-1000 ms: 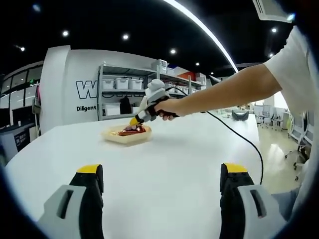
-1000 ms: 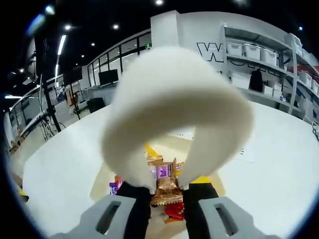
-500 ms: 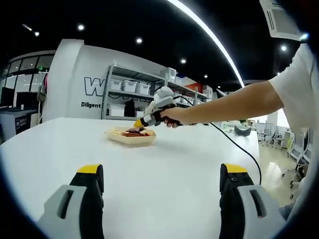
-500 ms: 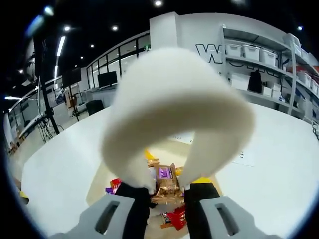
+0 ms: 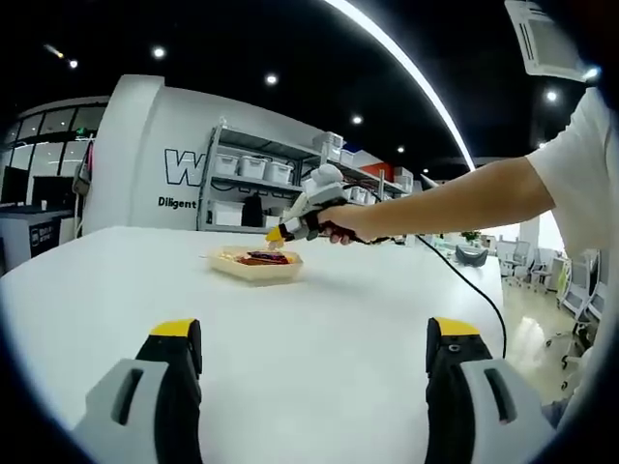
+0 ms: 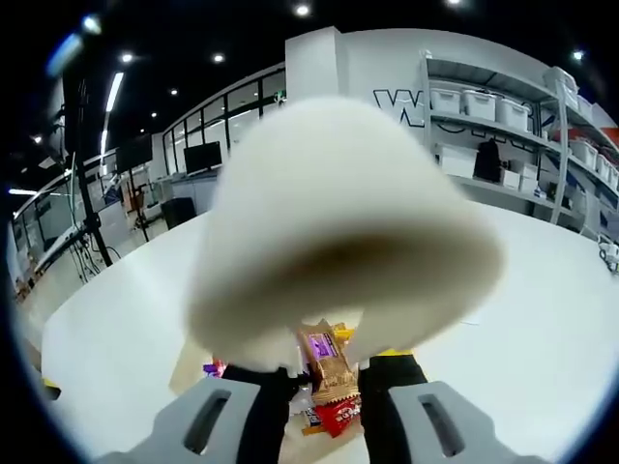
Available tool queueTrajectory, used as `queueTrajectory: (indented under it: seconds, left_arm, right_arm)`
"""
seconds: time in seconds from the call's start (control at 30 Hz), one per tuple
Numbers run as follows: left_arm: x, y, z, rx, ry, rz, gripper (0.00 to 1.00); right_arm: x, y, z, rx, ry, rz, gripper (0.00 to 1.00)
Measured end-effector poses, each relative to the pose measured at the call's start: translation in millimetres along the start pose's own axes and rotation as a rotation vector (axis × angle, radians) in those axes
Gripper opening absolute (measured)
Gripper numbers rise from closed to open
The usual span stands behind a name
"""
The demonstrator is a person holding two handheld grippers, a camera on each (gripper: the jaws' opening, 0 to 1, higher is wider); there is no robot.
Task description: Place the target food into the container with the food tongs after gripping and lifting it, then release it inside without dropping or visibly crushing the food.
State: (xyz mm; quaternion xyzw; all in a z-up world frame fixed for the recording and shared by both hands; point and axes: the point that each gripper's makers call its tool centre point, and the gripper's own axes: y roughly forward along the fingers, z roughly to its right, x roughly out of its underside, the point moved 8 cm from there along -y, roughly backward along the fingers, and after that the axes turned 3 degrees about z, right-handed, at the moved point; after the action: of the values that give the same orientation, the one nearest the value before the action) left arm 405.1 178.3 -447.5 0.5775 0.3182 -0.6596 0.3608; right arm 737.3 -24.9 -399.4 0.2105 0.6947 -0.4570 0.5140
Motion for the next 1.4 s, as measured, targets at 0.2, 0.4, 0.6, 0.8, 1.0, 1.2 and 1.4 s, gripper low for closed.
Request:
queueTrajectory:
  seconds: [0.2, 0.4, 0.6, 0.8, 1.0, 1.2, 1.4]
  left_arm:
    - [1.4, 1.1, 2.7, 0.007, 0.007, -0.013, 0.95]
    - [-1.2, -0.6, 1.2, -0.01, -0.001, 0.015, 0.95]
    - [0.1, 1.0, 3.2, 0.004, -0.001, 0.001, 0.95]
    - [0.1, 1.5, 1.9, -0.001, -0.011, -0.002, 0.95]
    - [-0.5, 1.3, 0.2, -0.006, -0.028, 0.0, 0.95]
    - [0.0, 2.3, -0.1, -0.004, -0.04, -0.009, 0.94]
    - [-0.2, 2.2, -1.4, -0.001, -0.063, -0.009, 0.94]
  right_arm:
    - [-2.5, -15.0, 2.5, 0.002, 0.005, 0.007, 0.2]
    - [-8.4, -35.4, 6.2, 0.006, 0.014, 0.021, 0.2]
    - [-12.7, -55.8, 0.4, -0.015, 0.056, 0.031, 0.19]
    - [-15.5, -80.5, -15.6, -0.065, 0.057, 0.048, 0.19]
    - [-14.5, -110.6, -29.5, -0.11, 0.055, 0.069, 0.2]
    - [-6.5, -132.8, -32.4, -0.138, 0.063, 0.077, 0.2]
    - [2.0, -153.1, -32.1, -0.155, 0.077, 0.08, 0.21]
